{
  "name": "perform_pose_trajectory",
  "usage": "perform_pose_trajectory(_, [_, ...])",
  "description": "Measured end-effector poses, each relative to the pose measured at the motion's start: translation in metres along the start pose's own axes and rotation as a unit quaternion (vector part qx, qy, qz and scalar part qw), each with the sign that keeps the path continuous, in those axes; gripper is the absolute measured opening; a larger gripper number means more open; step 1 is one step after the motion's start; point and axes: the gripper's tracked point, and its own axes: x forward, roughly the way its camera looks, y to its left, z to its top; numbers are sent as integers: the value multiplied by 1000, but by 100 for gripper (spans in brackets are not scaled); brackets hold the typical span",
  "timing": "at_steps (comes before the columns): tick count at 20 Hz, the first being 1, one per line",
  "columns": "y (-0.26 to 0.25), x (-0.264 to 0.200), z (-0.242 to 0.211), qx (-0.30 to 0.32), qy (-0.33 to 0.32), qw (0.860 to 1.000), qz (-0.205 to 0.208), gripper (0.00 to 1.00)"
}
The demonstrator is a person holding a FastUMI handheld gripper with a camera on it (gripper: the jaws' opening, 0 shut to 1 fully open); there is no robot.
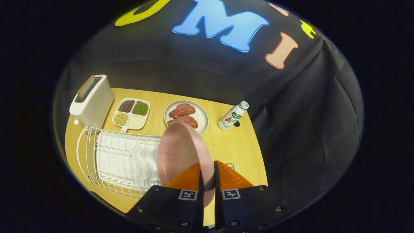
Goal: Take the plate from the dish rack, then take the spoon from the basket and place it into the plate.
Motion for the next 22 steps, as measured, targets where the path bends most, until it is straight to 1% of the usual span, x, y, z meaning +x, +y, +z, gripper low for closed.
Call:
perform_pose_trajectory(4, [-28,-21,-10,24,-9,999,25,14])
perform_pose_trajectory(10, [-79,-41,-38,35,-18,999,21,13])
perform_pose_trajectory(15, [-104,-51,-73,48,-18,998,36,14])
perform_pose_trajectory(18, [-122,-50,-101,42,-15,999,29,13])
perform_pose_trajectory(22, [-136,-47,-135,35,6,999,27,13])
